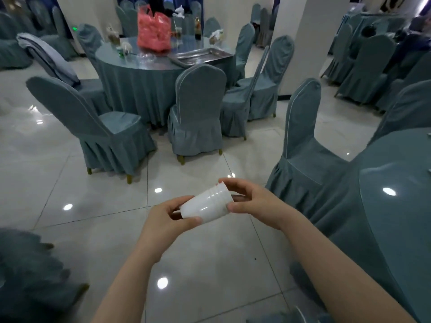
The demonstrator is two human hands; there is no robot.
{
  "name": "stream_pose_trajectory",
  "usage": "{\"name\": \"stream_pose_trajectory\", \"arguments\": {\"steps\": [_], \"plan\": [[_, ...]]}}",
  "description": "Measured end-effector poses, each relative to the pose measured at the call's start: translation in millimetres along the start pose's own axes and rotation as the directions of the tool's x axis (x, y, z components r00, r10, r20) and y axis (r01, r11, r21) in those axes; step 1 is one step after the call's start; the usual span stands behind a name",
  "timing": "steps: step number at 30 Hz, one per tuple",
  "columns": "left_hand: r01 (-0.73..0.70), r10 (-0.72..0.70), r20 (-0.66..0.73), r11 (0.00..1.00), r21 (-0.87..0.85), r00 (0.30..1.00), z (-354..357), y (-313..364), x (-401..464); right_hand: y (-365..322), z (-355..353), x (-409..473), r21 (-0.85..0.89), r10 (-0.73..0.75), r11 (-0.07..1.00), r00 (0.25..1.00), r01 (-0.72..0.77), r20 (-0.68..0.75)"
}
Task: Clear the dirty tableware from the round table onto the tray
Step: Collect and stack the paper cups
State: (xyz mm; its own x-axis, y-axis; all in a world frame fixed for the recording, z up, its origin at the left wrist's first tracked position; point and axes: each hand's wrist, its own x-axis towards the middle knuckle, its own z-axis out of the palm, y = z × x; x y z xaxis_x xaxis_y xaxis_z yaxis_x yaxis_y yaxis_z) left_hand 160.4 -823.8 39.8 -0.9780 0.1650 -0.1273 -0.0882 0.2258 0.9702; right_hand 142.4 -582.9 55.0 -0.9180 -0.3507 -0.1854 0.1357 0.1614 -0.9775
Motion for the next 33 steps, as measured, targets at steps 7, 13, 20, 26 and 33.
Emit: {"name": "stream_pose_trajectory", "arguments": {"steps": [7,13,20,26,33], "plan": [[0.011,-0.008,0.119,1.000,-0.022,0.993,32.7,7.4,124.7,22.1,-78.2,58.8,0.199,0.084,0.980,0.958,-0.029,-0.276],[0.038,-0.024,0.286,0.998,-0.046,0.958,77.7,34.5,252.3,39.3,-163.9,74.3,0.385,0.210,0.921,0.767,0.053,-0.606],[0.008,0.011,0.583,1.000,-0.029,0.812,191.5,82.2,355.2,57.4,-248.6,21.4,0.410,0.334,0.903,0.396,0.125,-0.855],[-0.041,0.065,0.726,0.998,-0.052,0.684,334.0,110.5,409.6,96.6,-332.5,-44.2,0.419,0.416,0.868,0.072,0.267,-0.907],[-0.120,0.095,0.806,0.992,-0.029,0.585,481.7,153.5,458.9,138.4,-435.2,-105.0,0.402,0.424,0.905,-0.232,0.139,-0.875]]}}
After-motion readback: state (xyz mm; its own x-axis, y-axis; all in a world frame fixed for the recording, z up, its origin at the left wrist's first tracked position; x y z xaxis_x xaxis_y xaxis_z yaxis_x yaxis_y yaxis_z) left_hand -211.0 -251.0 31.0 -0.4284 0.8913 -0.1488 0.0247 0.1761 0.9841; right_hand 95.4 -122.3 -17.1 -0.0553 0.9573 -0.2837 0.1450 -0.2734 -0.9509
